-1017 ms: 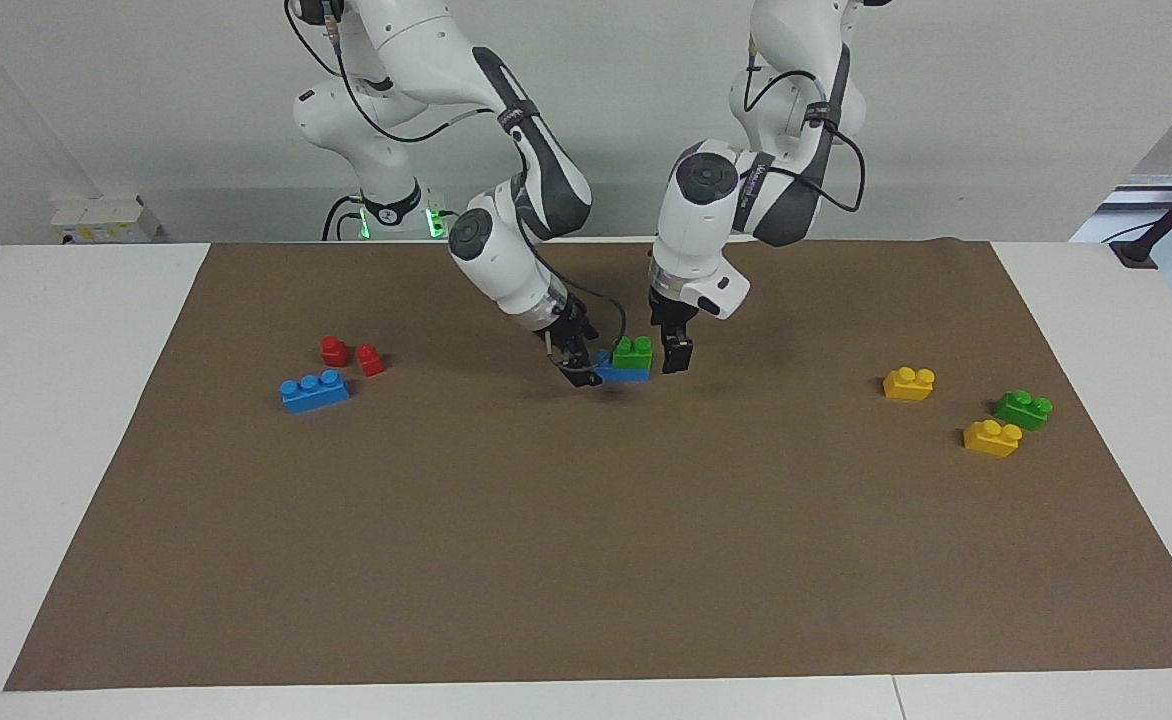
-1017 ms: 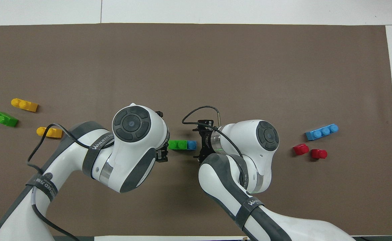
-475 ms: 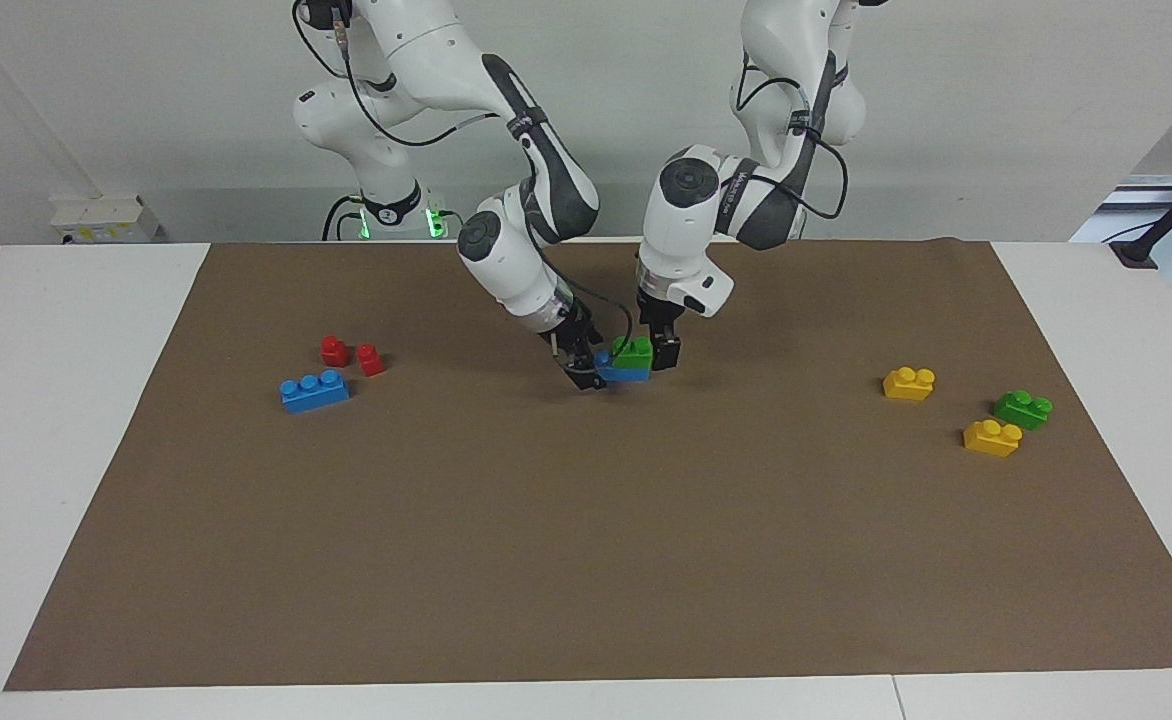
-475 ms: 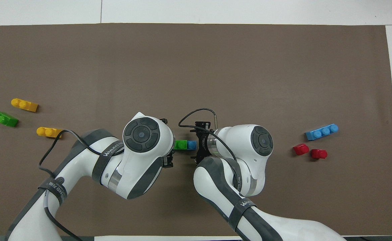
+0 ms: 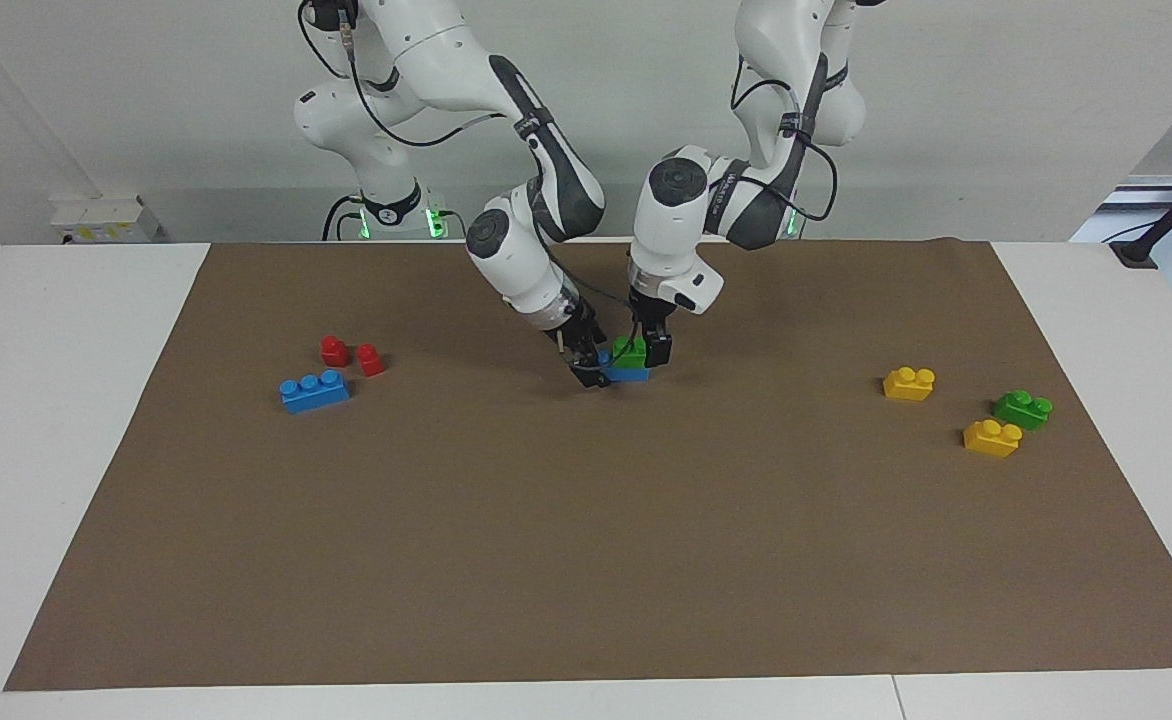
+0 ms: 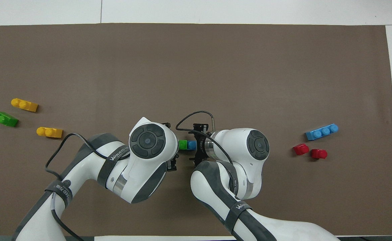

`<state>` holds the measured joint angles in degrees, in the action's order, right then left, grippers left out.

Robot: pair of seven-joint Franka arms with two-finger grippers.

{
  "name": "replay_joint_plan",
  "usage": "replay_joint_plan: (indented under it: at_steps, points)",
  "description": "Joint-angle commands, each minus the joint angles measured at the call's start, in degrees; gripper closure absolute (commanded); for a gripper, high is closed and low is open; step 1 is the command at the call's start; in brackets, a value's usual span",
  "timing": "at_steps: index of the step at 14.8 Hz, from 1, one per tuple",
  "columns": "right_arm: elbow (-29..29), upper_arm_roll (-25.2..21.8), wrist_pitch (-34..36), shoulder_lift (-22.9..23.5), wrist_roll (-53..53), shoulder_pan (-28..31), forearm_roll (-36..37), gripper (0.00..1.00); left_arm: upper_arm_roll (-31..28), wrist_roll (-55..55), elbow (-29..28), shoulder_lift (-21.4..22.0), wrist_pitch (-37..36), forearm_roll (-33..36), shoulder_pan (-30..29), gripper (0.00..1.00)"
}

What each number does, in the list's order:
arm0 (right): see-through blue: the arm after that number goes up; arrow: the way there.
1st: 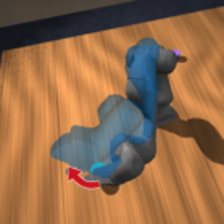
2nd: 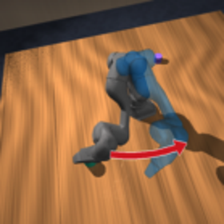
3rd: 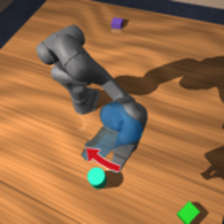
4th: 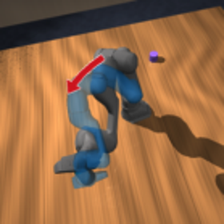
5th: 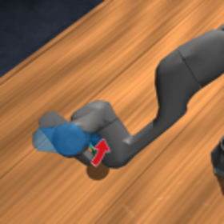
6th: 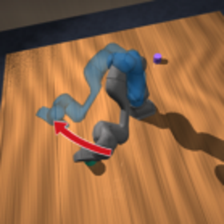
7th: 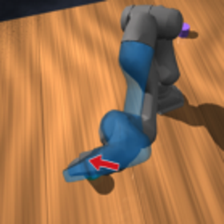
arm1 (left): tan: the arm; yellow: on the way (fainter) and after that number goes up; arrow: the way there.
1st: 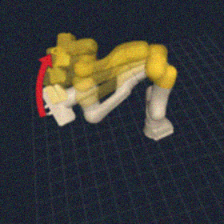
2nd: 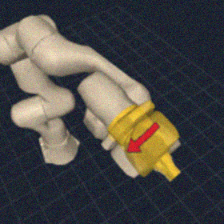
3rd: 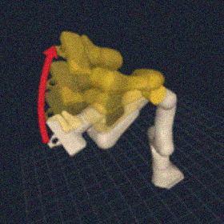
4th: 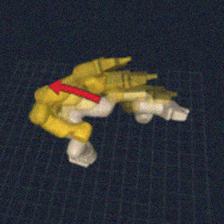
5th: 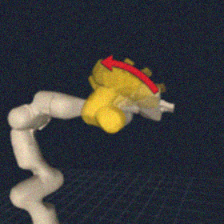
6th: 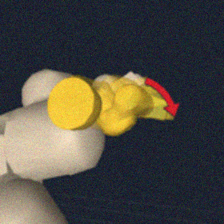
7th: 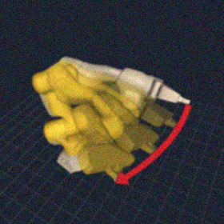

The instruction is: Remove green block with left arm and hold with right

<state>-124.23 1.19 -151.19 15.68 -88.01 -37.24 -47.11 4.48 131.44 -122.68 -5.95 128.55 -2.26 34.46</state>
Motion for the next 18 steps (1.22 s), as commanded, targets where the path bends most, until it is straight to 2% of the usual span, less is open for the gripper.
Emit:
replay_joint_plan:
  at_steps: [1,3,5,6,7,8,15,16,17,18]
  points:
    - [-1.4,-0.1,-1.7,-0.1,2.1,-0.2,-2.2,0.13,-1.0,1.3,-2.9,1.9,2.2,0.8,1.3,0.00]
    - [-1.5,-0.1,-2.1,-0.1,2.1,0.1,-2.3,0.37,-1.0,1.3,-3.0,1.9,2.3,0.8,1.3,0.00]
    - [-1.5,-0.1,-2.1,0.0,2.5,0.3,-6.2,0.66,-1.0,1.3,-3.1,1.9,2.9,0.8,1.4,0.00]
    - [-1.5,-0.1,-2.1,0.0,4.5,0.4,-7.8,0.83,-1.0,1.4,-3.2,1.9,3.1,0.9,1.4,0.00]
    - [-1.5,-0.1,-2.0,-0.1,7.1,0.4,-9.2,0.96,-1.0,1.5,-3.2,1.9,3.3,0.9,1.4,0.00]
    - [-1.5,-0.1,-1.7,-0.1,9.3,0.4,-10.3,1.00,-1.0,1.7,-3.2,1.9,3.3,0.9,1.4,0.00]
    - [-1.5,-0.1,-1.6,-0.1,11.8,0.5,-11.2,1.00,-1.0,1.7,-3.2,1.9,3.4,0.9,1.5,0.00]
    - [-1.5,-0.1,-1.6,-0.1,11.8,0.6,-11.2,1.00,-1.0,1.6,-3.2,1.9,3.4,1.4,1.9,0.17]
    - [-1.5,-0.1,-1.6,-0.1,11.8,1.2,-11.2,1.00,-1.0,1.7,-3.2,1.9,3.4,1.9,2.4,0.39]
    - [-1.5,-0.1,-1.6,-0.1,11.8,1.5,-11.2,1.00,-1.0,1.6,-3.2,1.9,3.4,2.1,2.4,0.85]
